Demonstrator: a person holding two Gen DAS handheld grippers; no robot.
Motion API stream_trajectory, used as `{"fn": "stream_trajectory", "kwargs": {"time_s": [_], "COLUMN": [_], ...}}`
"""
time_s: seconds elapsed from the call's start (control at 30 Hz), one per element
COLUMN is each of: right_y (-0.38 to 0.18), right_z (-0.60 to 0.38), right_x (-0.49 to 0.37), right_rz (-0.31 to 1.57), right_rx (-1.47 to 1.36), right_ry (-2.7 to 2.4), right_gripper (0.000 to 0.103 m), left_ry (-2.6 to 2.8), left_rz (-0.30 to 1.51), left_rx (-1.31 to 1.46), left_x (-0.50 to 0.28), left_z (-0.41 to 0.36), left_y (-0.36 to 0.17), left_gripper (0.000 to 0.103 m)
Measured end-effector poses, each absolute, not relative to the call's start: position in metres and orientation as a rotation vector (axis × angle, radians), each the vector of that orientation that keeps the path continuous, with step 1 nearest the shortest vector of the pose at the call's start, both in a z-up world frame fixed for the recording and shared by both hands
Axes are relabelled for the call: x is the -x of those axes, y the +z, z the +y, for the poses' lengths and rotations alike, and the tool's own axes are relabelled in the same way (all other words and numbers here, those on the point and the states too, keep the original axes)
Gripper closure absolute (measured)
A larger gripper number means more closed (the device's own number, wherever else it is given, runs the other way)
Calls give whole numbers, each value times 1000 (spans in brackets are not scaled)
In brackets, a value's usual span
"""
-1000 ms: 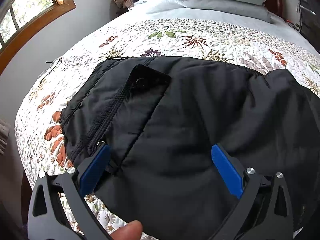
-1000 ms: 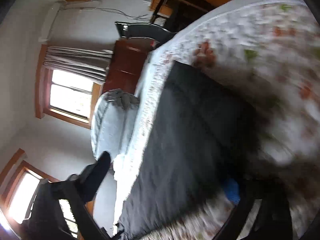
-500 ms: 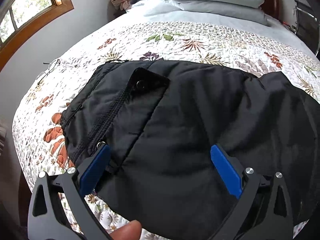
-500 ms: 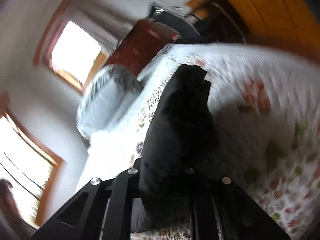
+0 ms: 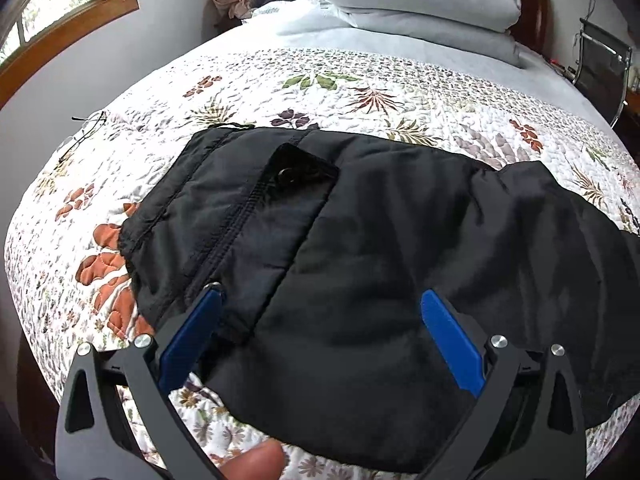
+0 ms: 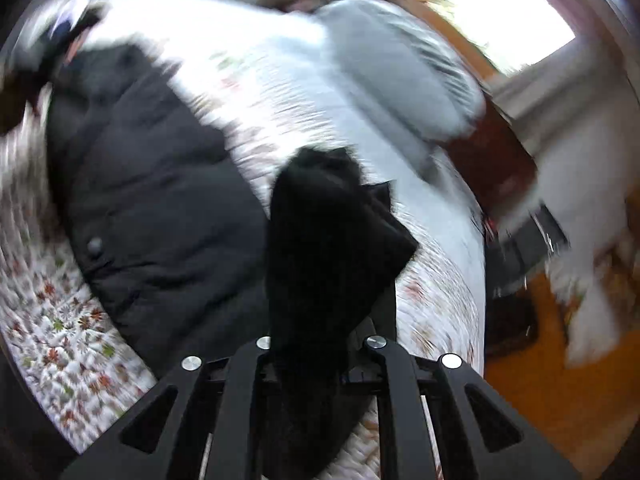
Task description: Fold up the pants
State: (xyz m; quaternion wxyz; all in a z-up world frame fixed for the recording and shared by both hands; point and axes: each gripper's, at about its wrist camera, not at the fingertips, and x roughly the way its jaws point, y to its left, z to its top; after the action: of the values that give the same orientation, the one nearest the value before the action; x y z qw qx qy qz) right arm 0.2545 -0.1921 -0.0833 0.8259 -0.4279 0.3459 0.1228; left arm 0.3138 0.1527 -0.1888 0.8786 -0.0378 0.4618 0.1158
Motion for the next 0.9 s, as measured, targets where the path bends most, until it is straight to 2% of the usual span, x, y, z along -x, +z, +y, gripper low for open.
{"fn": "stream_trajectory", "kwargs": {"time_s": [0.13,0.23,0.27,0.37,0.4,0.43,0.47,0.5,0.63,0.73,0.8,0.9], "right_y": [-166,-191,-194,-198,-194,-185,-173,-161,-116,-96,-103,-133], "right_z": [-145,-145,-146,-148,-150,-150,-153,-147,-153,-181,-201,-203], "right_x": [-245,-239,-237,-225,-222,-217,-213,-204,-199,-232,-264,-284], "right_rz": [781,762,745,717,708,710,719,721,704,721,770,852], "right_rx": [1093,1137,1145,1145,1137,1100,1047,982,811,596,501,505], "right_ry": [291,272,280,273,265,291,333,377,445,357,253,213], "right_gripper": [92,88,79,63,51,43,27,21,21,22,22,27], "left_ry": [223,205,205,207,210,211,213,214,208,197,194,195], "left_rz": [969,967,966,969,967,966,965,960,934,915,912,929], "left_rx": [70,71,67,69,70,71,72,68,91,103,118,119], "left_x": [-308,-304,-304,-304,-304,-304,-304,-304,-302,-300,-299,-299], "left_z": [156,159,160,161,161,162,162,161,160,160,162,167], "left_y": [-191,-193,-193,-196,-195,-195,-195,-194,-186,-182,-183,-191], "left_gripper": [3,3,3,3,3,3,3,3,3,3,3,3]}}
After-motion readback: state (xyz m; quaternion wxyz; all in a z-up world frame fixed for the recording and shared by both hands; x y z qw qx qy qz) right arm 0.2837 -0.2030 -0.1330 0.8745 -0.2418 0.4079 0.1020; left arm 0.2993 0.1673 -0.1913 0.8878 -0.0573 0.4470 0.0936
